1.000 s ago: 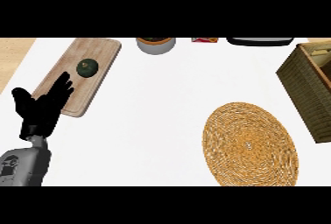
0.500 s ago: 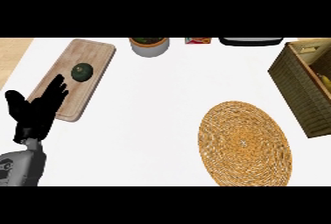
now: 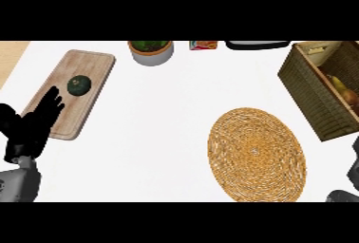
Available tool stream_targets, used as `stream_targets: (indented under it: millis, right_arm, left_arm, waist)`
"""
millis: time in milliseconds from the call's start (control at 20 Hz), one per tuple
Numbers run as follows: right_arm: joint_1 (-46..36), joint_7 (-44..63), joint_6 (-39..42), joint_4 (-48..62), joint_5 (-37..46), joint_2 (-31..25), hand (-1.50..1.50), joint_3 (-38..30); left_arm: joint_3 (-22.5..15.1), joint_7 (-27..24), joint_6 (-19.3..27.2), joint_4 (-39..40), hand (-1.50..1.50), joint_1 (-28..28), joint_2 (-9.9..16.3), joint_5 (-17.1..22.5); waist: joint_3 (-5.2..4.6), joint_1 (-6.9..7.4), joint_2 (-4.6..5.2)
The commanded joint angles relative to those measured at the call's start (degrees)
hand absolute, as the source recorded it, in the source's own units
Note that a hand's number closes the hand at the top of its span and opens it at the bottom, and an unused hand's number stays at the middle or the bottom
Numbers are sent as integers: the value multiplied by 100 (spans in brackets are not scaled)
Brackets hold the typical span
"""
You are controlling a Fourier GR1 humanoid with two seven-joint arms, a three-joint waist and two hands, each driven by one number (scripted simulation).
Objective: Pick the pear from the placemat and place it in the basket
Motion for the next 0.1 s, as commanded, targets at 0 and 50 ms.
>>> stream_targets:
  millis: [0,50]
  right_arm:
    - [613,-20,1180,-1443,-422,502,-150,215]
    - [850,-68,1220,-1744,-480,719,-150,287]
  left_arm:
    - [47,58,34,-27,0,14,24,8]
    - [11,58,99,-35,0,91,-35,-47]
  waist:
    - [-2,-84,-20]
    - [-2,-131,-43]
